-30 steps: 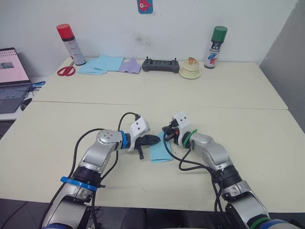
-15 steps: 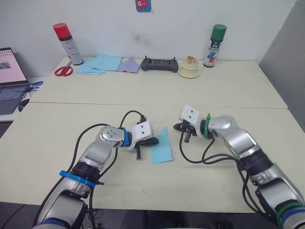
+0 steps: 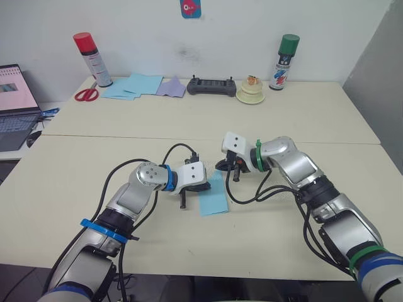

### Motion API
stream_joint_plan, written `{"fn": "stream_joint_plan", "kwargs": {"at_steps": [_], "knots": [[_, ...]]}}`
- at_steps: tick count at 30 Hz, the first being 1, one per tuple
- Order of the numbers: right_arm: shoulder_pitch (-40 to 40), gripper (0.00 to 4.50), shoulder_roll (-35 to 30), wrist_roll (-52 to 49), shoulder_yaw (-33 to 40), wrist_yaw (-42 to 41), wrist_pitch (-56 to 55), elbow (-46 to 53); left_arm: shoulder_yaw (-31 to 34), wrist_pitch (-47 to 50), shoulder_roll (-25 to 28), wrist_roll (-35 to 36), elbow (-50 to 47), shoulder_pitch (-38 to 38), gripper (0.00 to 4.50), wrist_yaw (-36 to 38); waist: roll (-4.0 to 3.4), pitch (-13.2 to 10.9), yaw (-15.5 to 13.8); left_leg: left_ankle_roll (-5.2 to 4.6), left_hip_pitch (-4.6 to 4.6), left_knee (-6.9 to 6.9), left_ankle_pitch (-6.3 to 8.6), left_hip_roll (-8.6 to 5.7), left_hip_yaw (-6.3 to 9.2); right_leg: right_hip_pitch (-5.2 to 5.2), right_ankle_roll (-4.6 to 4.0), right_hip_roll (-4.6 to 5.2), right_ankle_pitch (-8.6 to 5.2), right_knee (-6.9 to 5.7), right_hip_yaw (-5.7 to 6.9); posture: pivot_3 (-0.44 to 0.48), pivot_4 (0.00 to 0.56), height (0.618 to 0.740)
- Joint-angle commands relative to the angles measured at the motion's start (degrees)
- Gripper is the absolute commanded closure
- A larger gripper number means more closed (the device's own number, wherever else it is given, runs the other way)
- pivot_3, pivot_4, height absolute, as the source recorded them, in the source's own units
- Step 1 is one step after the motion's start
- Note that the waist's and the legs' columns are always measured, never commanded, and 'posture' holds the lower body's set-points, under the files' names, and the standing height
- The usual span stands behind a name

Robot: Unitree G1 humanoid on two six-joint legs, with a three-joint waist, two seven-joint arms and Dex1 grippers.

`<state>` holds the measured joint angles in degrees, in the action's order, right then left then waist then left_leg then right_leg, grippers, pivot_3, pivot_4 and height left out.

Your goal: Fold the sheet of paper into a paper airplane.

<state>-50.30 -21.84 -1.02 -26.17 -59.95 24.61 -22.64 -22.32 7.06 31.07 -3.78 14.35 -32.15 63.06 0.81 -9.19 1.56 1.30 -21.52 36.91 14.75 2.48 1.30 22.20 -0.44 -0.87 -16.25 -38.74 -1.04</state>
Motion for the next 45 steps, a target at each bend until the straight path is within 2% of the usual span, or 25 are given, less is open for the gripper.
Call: {"fn": "stream_joint_plan", "kwargs": {"at_steps": [1,6,12,22,32,37,45], "knots": [[-2.22,4.49,1.65,1.3,0.07,-0.85,-2.81,-3.64,-5.45,2.55,0.5,-5.8,7.08,3.38,4.5,0.08,-0.02,0.01,0.01,0.0,0.0,0.0,0.0,0.0,-0.01,0.0,0.0,0.0,0.0,0.0,0.0,0.0,0.15,0.74],[-2.98,4.49,5.1,0.56,3.59,1.41,-0.83,-10.45,-5.46,2.8,0.25,-5.82,7.09,3.21,4.5,0.04,-0.03,0.02,0.0,0.0,0.02,0.0,0.0,0.01,0.01,0.0,0.0,-0.01,0.0,-0.08,-0.01,0.0,0.15,0.74],[-1.02,4.49,5.12,1.53,4.93,2.5,-0.78,-11.41,-5.59,3.02,0.16,-5.98,6.96,3.52,4.5,-0.07,-0.04,0.02,0.0,0.0,0.04,0.0,0.0,0.03,-0.01,0.0,-0.01,0.02,0.0,-0.1,-0.06,0.0,0.15,0.74],[1.27,4.49,5.97,2.78,8.82,11.58,-1.69,-14.93,-5.81,3.24,0.08,-6.39,6.58,3.92,4.5,0.87,-0.05,0.06,0.08,0.0,0.41,-0.05,0.0,0.06,0.0,-0.25,-0.05,0.02,-0.03,-0.14,-0.08,0.0,0.15,0.74],[3.61,4.49,7.28,1.66,11.58,15.01,-0.58,-11.95,-5.88,3.27,0.38,-6.48,5.82,4.43,4.5,1.58,-0.07,0.12,0.13,0.0,0.64,-0.17,0.0,0.08,-0.02,-0.45,-0.15,0.03,-0.1,-0.12,-0.12,0.0,0.15,0.74],[4.28,4.49,8.36,-3.63,14.52,11.69,2.54,-1.65,-4.63,3.43,0.32,-4.47,4.77,6.22,4.5,1.81,-0.1,0.1,0.18,0.0,0.61,-0.22,0.0,0.1,-0.02,-0.41,-0.15,0.03,-0.1,-0.12,-0.17,0.0,0.15,0.74],[9.7,4.49,9.4,-5.18,14.17,14.18,8.54,8.54,-2.8,3.22,1.38,-4.32,3.96,9.74,4.5,0.08,0.05,0.54,0.21,0.01,0.7,-0.81,0.0,0.12,-0.03,-0.41,-0.23,0.06,-0.15,0.25,-0.15,0.0,0.15,0.74]]}}
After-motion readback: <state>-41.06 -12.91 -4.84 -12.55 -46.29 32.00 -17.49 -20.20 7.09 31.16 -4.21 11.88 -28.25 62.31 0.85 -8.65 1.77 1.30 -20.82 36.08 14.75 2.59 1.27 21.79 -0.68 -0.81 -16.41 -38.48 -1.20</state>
